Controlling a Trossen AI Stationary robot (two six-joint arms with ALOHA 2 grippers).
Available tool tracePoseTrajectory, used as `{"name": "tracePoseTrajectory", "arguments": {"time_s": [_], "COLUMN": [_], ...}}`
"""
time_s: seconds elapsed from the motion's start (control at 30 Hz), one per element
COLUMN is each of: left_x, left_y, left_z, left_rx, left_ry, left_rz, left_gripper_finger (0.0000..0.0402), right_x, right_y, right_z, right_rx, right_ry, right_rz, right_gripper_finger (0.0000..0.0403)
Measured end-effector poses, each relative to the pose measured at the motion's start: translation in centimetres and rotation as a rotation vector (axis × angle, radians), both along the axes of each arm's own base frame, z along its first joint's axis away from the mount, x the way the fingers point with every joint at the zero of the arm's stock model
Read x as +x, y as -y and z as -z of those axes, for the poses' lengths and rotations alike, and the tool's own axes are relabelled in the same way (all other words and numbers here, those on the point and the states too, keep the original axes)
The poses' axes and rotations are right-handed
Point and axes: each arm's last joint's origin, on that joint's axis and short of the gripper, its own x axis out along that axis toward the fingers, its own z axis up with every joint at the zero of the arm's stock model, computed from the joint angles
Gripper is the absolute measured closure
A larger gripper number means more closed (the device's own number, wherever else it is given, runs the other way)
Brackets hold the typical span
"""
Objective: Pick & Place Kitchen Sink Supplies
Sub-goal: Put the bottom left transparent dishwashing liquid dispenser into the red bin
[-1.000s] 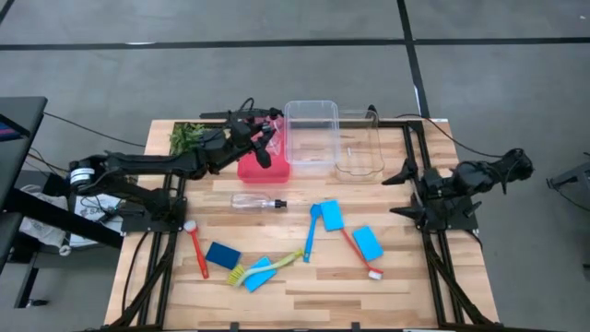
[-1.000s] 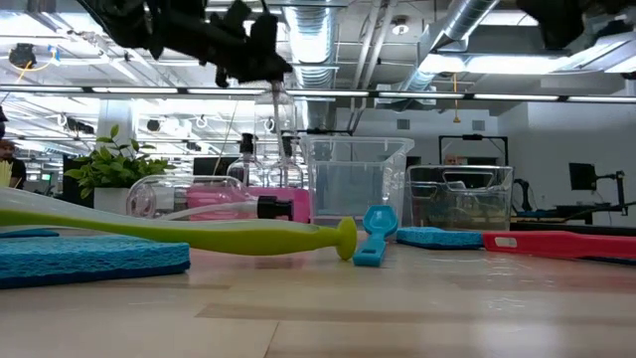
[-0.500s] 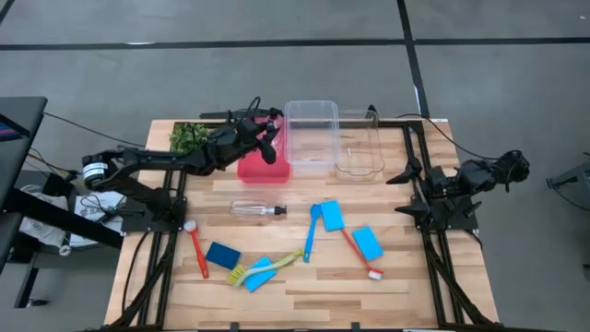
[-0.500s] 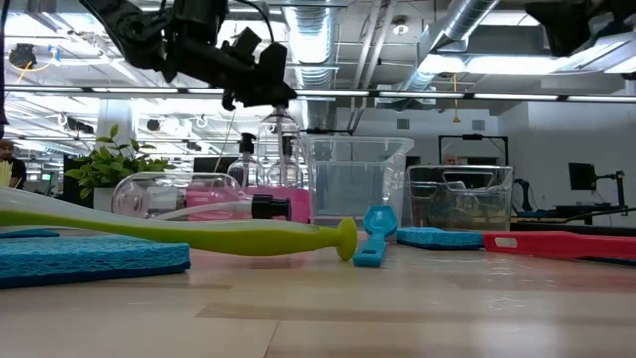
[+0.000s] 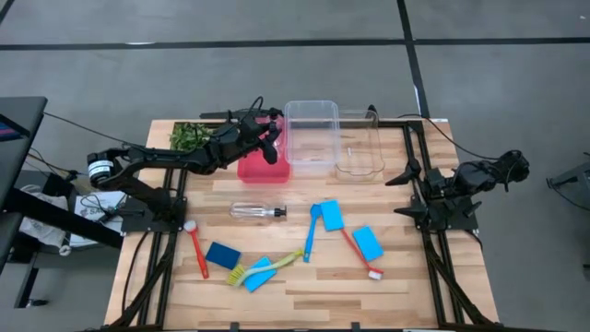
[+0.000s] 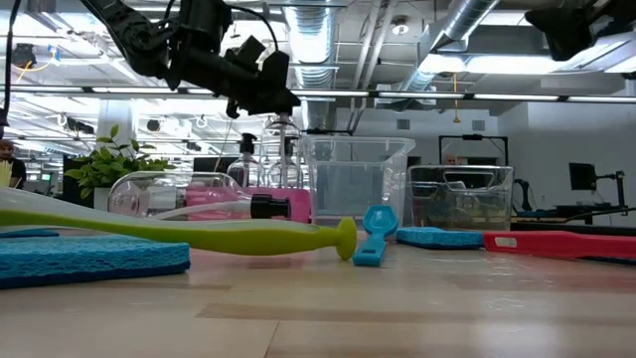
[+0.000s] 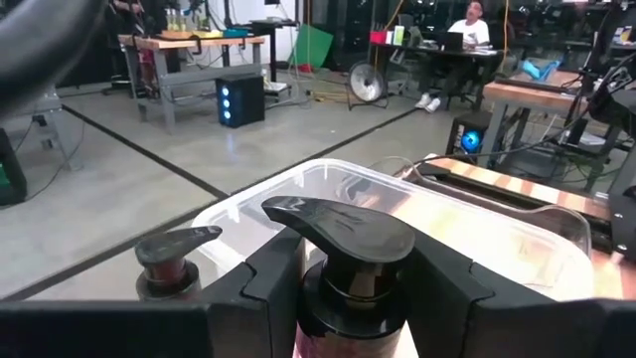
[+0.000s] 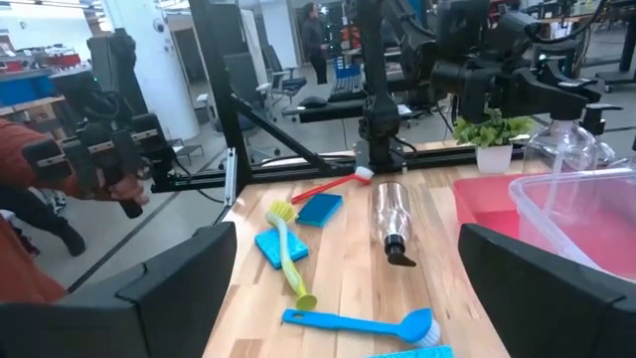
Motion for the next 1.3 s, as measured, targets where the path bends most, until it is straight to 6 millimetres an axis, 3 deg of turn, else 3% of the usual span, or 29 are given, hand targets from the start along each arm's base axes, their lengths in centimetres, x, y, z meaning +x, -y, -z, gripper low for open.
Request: {"name": "tracePoseTrajectory", "arguments": {"time_s": [0.57,0.83,1.3], "left_x": [-0.9,-0.1,0.0], "left_y": [0.4,0.1,-0.2], "left_z": [1.5,2.8,3.0], "left_rx": [-0.005,0.005,0.036], "left_ry": [0.028,0.036,0.033], "left_rz": [-0.002,0.012,0.004], "left_gripper_finger": [0.0261,0.0261,0.0261], "right_x": [0.0,0.0,0.0], "right_y": [0.0,0.0,0.0], "right_z": [0.0,0.0,0.1], "right_rx": [0.016,0.019,0.038], "right_ry": [-0.003,-0.004,-0.016], "right_rz": [0.001,0.001,0.003], "right_gripper_finger": [0.0026,0.0026,0.0026]}}
